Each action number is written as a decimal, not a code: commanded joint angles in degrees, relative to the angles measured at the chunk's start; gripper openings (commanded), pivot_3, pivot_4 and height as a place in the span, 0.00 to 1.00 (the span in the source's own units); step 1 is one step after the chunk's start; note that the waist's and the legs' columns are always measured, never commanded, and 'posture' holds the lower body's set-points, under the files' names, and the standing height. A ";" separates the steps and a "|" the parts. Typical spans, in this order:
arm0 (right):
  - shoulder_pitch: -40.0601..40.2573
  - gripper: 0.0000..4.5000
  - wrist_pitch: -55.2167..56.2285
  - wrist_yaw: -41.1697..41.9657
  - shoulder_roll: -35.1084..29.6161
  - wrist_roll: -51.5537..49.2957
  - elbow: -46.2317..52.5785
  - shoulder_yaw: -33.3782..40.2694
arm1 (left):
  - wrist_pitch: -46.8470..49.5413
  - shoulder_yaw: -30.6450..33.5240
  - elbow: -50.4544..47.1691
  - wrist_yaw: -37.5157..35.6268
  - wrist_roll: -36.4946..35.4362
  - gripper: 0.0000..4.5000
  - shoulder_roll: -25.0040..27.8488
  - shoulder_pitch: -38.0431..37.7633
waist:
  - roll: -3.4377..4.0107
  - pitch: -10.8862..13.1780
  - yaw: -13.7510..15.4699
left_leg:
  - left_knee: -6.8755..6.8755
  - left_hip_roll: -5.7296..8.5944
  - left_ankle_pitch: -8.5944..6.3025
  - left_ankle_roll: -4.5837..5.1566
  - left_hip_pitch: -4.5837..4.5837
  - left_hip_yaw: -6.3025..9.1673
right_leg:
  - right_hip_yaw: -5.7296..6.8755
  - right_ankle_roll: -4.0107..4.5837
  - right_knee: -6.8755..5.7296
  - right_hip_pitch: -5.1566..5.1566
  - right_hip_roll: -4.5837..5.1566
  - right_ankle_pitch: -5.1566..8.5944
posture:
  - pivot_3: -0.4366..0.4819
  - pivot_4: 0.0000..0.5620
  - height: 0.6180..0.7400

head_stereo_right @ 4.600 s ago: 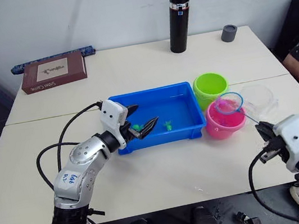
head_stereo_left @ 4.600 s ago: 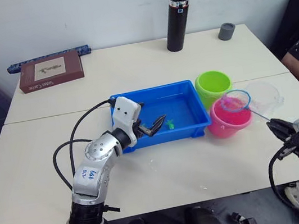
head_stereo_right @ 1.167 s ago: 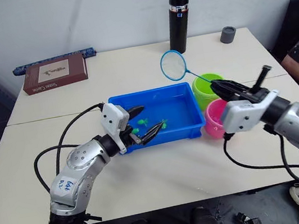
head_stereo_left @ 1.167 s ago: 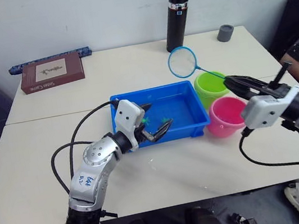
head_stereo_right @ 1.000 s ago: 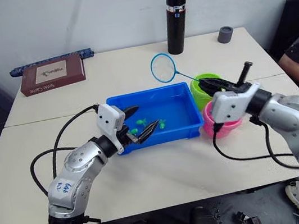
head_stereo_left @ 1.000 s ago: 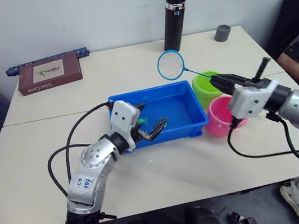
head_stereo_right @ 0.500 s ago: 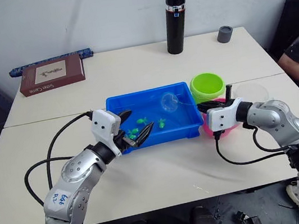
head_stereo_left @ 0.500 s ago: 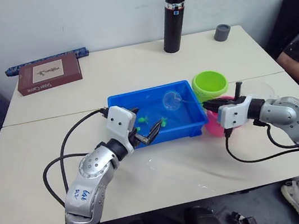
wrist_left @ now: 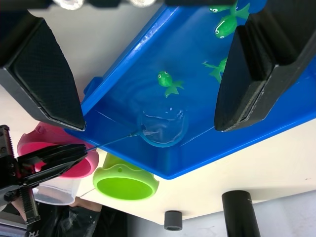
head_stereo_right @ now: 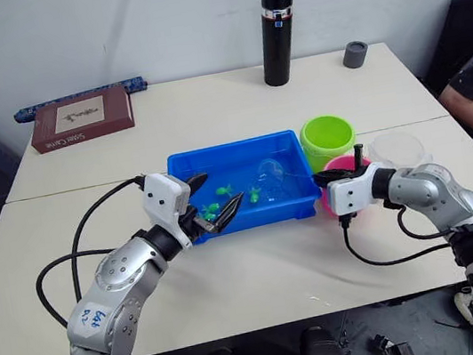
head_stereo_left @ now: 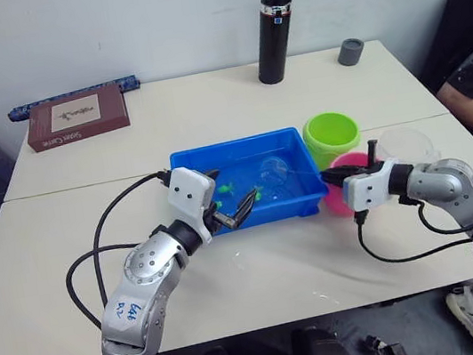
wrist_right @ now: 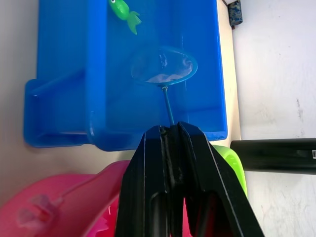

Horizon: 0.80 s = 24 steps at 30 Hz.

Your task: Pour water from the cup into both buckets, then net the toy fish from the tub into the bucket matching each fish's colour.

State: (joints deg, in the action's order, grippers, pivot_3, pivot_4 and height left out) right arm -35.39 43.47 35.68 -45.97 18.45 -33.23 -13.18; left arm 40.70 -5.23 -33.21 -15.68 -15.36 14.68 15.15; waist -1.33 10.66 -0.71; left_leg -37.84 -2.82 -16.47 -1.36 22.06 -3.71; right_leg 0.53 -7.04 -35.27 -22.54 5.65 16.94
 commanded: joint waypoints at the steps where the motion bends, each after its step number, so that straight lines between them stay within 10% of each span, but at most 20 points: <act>1: -0.78 0.00 0.10 0.25 0.55 -0.38 -2.17 0.00 | -0.50 -0.01 -2.12 0.06 -0.03 1.00 0.13 0.62 | 0.00 0.00 0.02 | 0.00 0.00 0.02 -0.03 0.00 0.00 | 0.00 0.00 0.00 0.00 0.00 0.00 | 0.48 0.27 1.00; 24: 5.36 0.00 -26.23 18.18 3.64 -19.52 20.46 2.69 | 2.40 1.01 -2.57 1.45 -0.46 1.00 0.41 -0.59 | 0.00 0.00 0.42 | -0.01 -0.02 -0.09 0.10 0.01 0.05 | 0.02 0.01 -0.04 -0.01 0.01 0.01 | 0.48 0.27 1.00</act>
State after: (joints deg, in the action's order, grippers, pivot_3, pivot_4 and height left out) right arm -29.98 18.95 53.28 -42.39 0.81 -15.10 -12.83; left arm 42.90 -4.90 -33.28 -14.53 -15.44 15.00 14.99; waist -1.33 10.66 -0.29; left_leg -37.84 -2.84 -16.57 -1.25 22.07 -3.66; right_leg 0.55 -7.03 -35.31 -22.56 5.66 16.94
